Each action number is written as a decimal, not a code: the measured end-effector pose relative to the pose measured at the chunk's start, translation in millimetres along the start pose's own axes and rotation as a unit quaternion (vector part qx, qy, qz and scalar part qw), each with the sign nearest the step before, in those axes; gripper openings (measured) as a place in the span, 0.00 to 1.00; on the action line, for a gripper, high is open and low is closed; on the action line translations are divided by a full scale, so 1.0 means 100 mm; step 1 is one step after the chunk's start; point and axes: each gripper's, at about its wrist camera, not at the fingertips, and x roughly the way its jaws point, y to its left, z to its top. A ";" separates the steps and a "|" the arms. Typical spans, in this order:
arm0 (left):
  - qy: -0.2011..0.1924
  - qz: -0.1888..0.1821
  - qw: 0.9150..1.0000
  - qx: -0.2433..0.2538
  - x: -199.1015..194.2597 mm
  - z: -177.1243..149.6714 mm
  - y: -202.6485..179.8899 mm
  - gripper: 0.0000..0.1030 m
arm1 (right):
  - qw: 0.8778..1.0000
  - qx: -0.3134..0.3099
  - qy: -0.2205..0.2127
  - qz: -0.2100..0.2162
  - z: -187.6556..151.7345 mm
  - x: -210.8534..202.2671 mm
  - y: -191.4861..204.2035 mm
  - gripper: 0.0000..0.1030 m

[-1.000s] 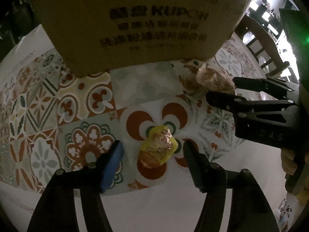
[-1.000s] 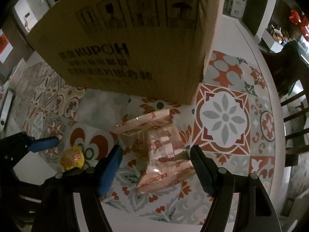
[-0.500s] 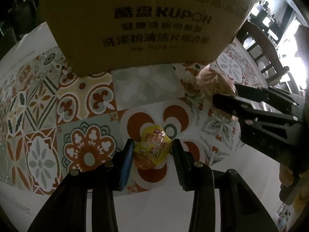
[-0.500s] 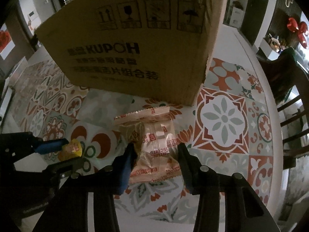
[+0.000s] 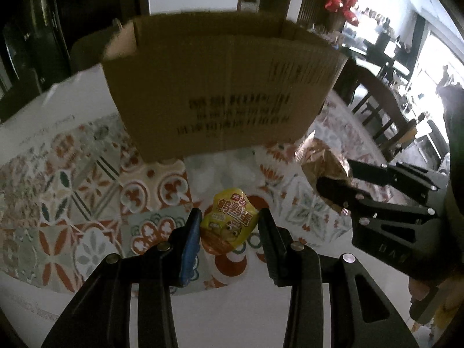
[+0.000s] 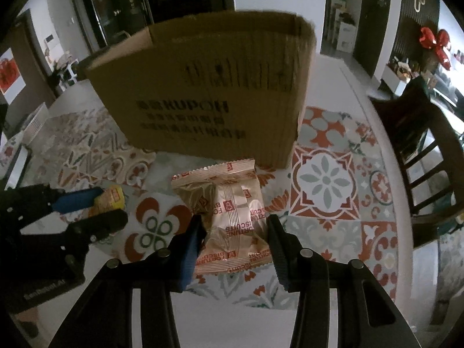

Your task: Organize snacks

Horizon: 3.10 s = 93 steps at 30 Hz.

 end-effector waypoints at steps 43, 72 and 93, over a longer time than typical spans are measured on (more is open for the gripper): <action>-0.145 0.012 0.989 -0.011 -0.43 1.55 0.20 0.39 | 0.989 0.043 -0.144 0.005 1.34 -0.50 -0.10 0.45; -0.275 0.126 0.953 0.024 -1.30 -0.18 -0.06 0.93 | 0.963 0.058 -0.239 -0.114 -0.11 -1.43 0.31 0.85; -0.284 0.127 0.950 0.037 -1.75 -1.34 -0.17 1.00 | 0.954 0.059 -0.261 -0.134 -1.26 -1.97 0.73 0.89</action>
